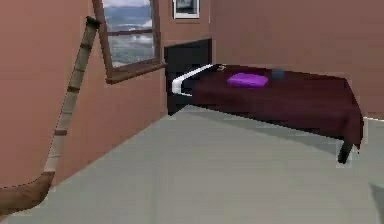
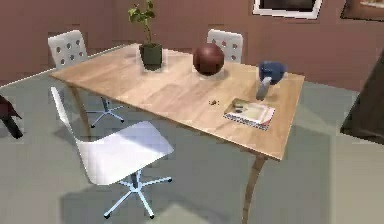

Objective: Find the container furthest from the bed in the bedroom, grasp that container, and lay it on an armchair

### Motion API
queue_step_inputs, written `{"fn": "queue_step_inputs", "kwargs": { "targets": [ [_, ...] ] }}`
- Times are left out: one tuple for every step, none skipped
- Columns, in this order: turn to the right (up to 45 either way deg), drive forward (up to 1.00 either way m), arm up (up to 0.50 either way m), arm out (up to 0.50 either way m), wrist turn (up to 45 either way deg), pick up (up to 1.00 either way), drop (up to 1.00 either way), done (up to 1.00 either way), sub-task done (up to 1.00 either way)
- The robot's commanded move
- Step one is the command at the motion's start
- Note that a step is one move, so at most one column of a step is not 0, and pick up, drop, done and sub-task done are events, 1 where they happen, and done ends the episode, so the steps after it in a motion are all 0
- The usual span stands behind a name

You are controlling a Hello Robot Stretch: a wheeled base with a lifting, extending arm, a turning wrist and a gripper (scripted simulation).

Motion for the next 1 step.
{"fn": "queue_step_inputs", "kwargs": {
  "targets": [
    [45.0,0.00,0.00,0.00,0.0,0.00,0.00,0.00,0.00]
  ]
}}
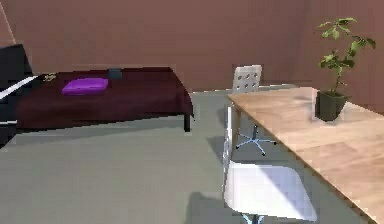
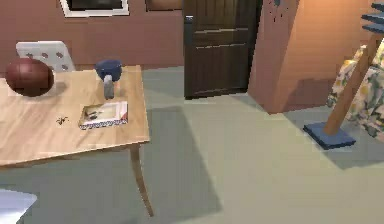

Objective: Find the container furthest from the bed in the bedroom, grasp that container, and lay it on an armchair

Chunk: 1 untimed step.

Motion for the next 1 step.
{"fn": "queue_step_inputs", "kwargs": {
  "targets": [
    [45.0,0.00,0.00,0.00,0.0,0.00,0.00,0.00,0.00]
  ]
}}
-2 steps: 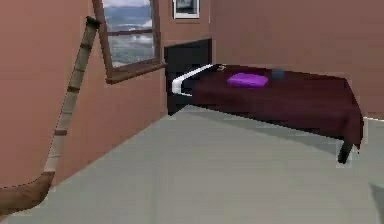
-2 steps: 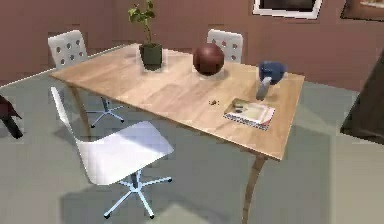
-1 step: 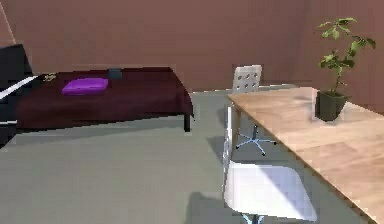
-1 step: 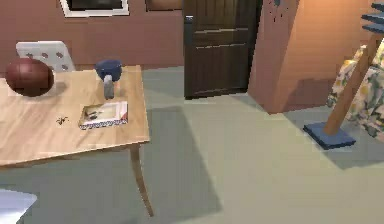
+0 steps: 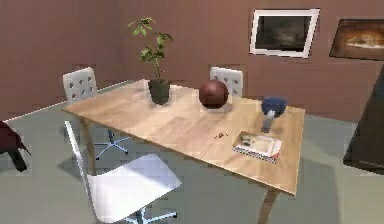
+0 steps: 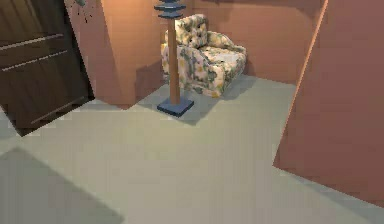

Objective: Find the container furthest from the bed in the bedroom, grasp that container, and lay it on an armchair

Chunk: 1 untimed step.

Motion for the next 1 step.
{"fn": "queue_step_inputs", "kwargs": {
  "targets": [
    [9.0,0.00,0.00,0.00,0.0,0.00,0.00,0.00,0.00]
  ]
}}
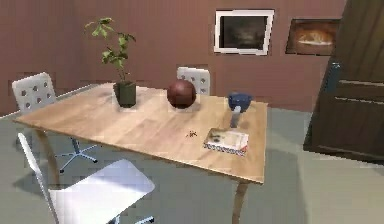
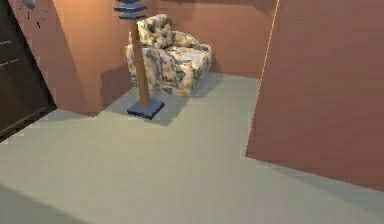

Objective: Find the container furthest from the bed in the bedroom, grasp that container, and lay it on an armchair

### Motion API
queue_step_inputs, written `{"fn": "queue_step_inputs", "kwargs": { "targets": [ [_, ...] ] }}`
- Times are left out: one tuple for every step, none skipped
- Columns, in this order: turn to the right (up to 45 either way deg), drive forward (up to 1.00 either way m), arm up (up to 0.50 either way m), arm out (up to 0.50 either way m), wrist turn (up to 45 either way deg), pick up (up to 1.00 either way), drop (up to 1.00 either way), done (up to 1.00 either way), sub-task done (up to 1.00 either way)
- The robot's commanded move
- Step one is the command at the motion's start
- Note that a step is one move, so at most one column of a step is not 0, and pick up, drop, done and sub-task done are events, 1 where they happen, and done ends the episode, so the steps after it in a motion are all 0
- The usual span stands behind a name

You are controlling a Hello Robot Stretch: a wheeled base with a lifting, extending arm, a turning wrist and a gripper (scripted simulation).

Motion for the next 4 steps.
{"fn": "queue_step_inputs", "kwargs": {
  "targets": [
    [0.0,0.15,0.00,0.00,0.0,0.00,0.00,0.00,0.00],
    [-45.0,0.00,0.00,0.00,0.0,0.00,0.00,0.00,0.00],
    [-45.0,0.00,0.00,0.00,0.0,0.00,0.00,0.00,0.00],
    [-18.0,0.00,0.00,0.00,0.0,0.00,0.00,0.00,0.00]
  ]
}}
